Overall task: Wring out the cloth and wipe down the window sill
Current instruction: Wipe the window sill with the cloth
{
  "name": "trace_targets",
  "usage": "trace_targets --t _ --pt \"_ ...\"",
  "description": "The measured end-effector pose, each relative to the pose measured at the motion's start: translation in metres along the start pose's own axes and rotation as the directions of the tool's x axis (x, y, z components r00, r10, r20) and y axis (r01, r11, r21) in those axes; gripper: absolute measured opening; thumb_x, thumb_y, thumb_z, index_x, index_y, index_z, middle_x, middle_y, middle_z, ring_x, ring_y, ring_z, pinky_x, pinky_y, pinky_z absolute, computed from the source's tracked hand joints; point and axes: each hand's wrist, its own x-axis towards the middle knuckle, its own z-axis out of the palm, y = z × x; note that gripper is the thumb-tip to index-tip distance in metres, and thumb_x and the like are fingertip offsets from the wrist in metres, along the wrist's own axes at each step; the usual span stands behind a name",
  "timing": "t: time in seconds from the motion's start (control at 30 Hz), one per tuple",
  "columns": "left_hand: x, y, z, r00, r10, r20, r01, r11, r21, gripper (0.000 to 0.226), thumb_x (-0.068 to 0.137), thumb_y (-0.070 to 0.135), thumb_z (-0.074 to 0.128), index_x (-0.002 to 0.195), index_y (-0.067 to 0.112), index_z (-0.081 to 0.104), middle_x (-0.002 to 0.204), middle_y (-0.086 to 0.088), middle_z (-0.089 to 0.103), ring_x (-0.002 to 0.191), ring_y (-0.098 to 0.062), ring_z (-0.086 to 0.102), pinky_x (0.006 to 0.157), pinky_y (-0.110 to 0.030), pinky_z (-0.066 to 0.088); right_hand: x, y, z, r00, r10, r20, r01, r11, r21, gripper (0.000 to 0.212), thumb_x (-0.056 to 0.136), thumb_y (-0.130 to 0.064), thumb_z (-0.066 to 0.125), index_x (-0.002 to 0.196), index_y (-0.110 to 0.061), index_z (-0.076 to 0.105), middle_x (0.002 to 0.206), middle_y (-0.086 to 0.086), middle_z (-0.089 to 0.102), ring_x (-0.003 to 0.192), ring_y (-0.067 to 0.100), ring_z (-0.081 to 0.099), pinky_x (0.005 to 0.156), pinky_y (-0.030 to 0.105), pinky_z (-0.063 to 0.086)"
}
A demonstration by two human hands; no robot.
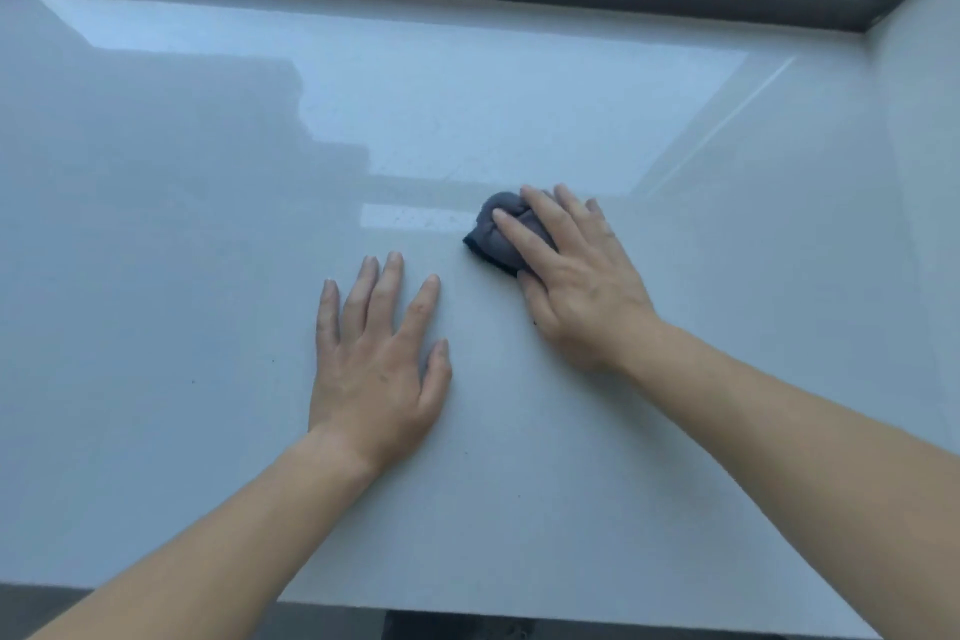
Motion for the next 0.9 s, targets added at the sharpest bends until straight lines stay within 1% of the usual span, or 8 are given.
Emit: trace_targets --t 0.17,0.23,0.37,0.43,0.63,0.7,0.83,0.9 --pt "0.047 -0.006 -0.016 0.999 0.027 -0.044 -0.028 0.999 -0.029 0.055 0.087 0.044 0.041 0.134 0.018 0.052 0.134 -0.014 0.046 0.127 -0.035 0.043 0.118 -0.054 0.011 0.057 0.022 -0.01 0.868 0.481 -0.128 -0.473 0.877 0.085 0.061 0.098 -0.03 0.039 0.157 -0.03 0.02 0.165 0.002 0.01 0.152 0.032 0.006 0.124 0.049 0.002" --pt "0.076 -0.009 -0.023 0.996 0.06 -0.065 -0.064 0.995 -0.071 0.055 0.089 0.043 0.04 0.136 0.017 0.051 0.142 -0.014 0.045 0.134 -0.032 0.04 0.119 -0.051 0.01 0.055 0.003 -0.005 0.889 0.438 -0.134 -0.43 0.899 0.087 0.062 0.098 -0.03 0.039 0.157 -0.028 0.02 0.165 0.003 0.01 0.152 0.033 0.005 0.124 0.05 0.003" --pt "0.131 -0.012 -0.026 0.996 0.083 -0.031 -0.086 0.991 -0.101 0.064 0.094 0.043 0.035 0.152 0.018 0.031 0.164 -0.012 0.017 0.153 -0.026 0.008 0.123 -0.045 -0.005 0.03 -0.007 0.0 0.995 0.09 -0.03 -0.09 0.996 0.018 0.06 0.097 -0.03 0.043 0.155 -0.027 0.028 0.164 0.005 0.018 0.151 0.034 0.013 0.124 0.052 0.007" --pt "0.148 -0.015 -0.021 0.997 0.069 0.015 -0.068 0.994 -0.09 0.067 0.094 0.047 0.029 0.156 0.022 0.021 0.166 -0.008 0.005 0.153 -0.022 -0.003 0.122 -0.043 -0.01 0.044 0.017 -0.006 0.997 0.079 -0.021 -0.079 0.997 -0.017 0.061 0.097 -0.027 0.045 0.155 -0.027 0.027 0.164 0.005 0.019 0.15 0.035 0.015 0.124 0.052 0.006" --pt "0.151 -0.018 -0.009 0.996 0.072 0.046 -0.073 0.997 0.008 0.071 0.092 0.051 0.017 0.157 0.023 0.013 0.167 -0.007 -0.003 0.153 -0.021 -0.011 0.122 -0.045 -0.01 0.115 0.05 -0.021 0.778 0.603 -0.179 -0.603 0.795 0.059 0.061 0.1 -0.033 0.037 0.157 -0.024 0.017 0.164 0.009 0.01 0.149 0.036 0.01 0.122 0.051 0.007" --pt "0.151 -0.018 -0.009 0.996 0.085 0.038 -0.086 0.996 0.002 0.071 0.092 0.05 0.02 0.157 0.021 0.017 0.167 -0.01 0.001 0.153 -0.023 -0.007 0.122 -0.047 -0.008 0.117 0.025 -0.015 0.842 0.516 -0.161 -0.512 0.856 0.067 0.063 0.099 -0.033 0.039 0.157 -0.026 0.017 0.164 0.01 0.01 0.15 0.038 0.009 0.123 0.052 0.006" --pt "0.152 -0.016 -0.011 0.996 0.086 0.033 -0.085 0.996 -0.016 0.069 0.093 0.048 0.023 0.156 0.019 0.023 0.166 -0.012 0.006 0.153 -0.025 -0.002 0.122 -0.051 -0.001 0.111 0.015 -0.012 0.993 0.11 -0.046 -0.11 0.994 0.008 0.059 0.099 -0.029 0.042 0.155 -0.029 0.027 0.163 0.007 0.018 0.15 0.036 0.013 0.123 0.053 0.007" --pt "0.152 -0.015 -0.013 0.996 0.083 0.039 -0.082 0.996 -0.024 0.069 0.093 0.048 0.025 0.155 0.019 0.025 0.166 -0.012 0.007 0.153 -0.026 -0.001 0.122 -0.051 0.0 0.131 0.04 -0.019 0.983 0.169 -0.075 -0.171 0.985 -0.032 0.058 0.099 -0.028 0.042 0.155 -0.027 0.027 0.163 0.007 0.018 0.149 0.035 0.015 0.123 0.053 0.008"
